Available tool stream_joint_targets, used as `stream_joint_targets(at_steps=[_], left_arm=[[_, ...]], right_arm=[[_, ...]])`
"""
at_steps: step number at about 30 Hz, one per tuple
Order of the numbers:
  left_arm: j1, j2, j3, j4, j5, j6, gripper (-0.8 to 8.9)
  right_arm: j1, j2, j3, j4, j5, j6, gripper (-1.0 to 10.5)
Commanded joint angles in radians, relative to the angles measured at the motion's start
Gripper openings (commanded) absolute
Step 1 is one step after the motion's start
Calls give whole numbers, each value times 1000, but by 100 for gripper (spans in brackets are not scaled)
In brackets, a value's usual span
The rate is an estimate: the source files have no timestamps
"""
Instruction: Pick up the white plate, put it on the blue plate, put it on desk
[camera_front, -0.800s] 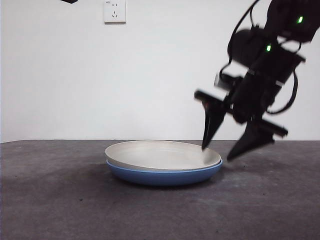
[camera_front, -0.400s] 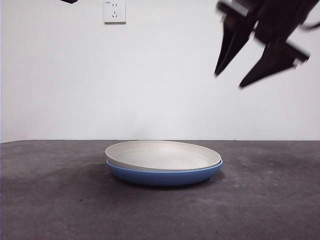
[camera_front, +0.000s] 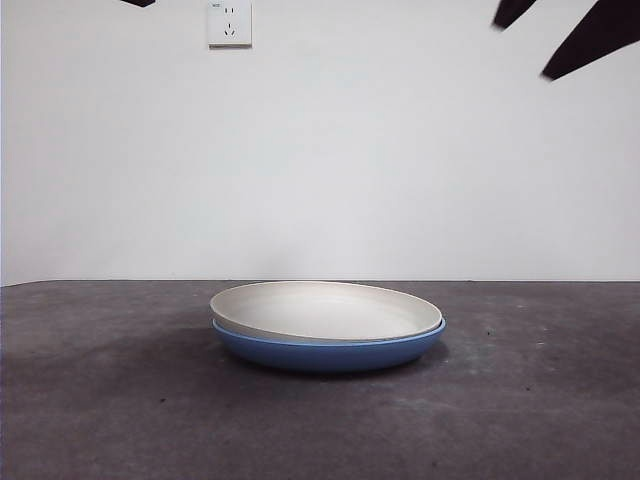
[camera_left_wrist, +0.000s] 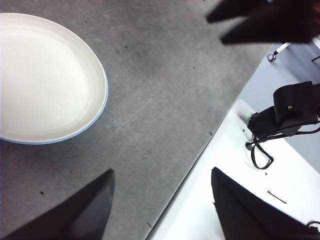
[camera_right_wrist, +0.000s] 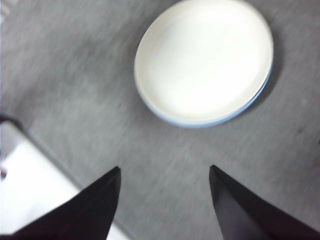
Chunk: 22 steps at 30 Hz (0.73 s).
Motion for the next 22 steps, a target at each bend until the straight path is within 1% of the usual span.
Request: stream_joint_targets(at_steps=[1, 6, 18, 19, 20, 22], left_arm=[[-5, 6, 11, 7, 4, 11, 312], [-5, 6, 11, 8, 4, 11, 312], [-5, 6, 11, 7, 4, 11, 306], [-5, 6, 11, 7, 4, 12, 289], [-5, 6, 11, 7, 4, 12, 248], [-5, 6, 11, 8, 4, 12, 118]], right_arm=[[24, -30, 18, -42, -5, -38, 281], [48, -77, 17, -62, -5, -42, 281], [48, -80, 17, -63, -4, -42, 280], [48, -80, 17, -63, -5, -42, 264], [48, -80, 17, -63, -5, -42, 235], [48, -80, 17, -63, -4, -42, 104]])
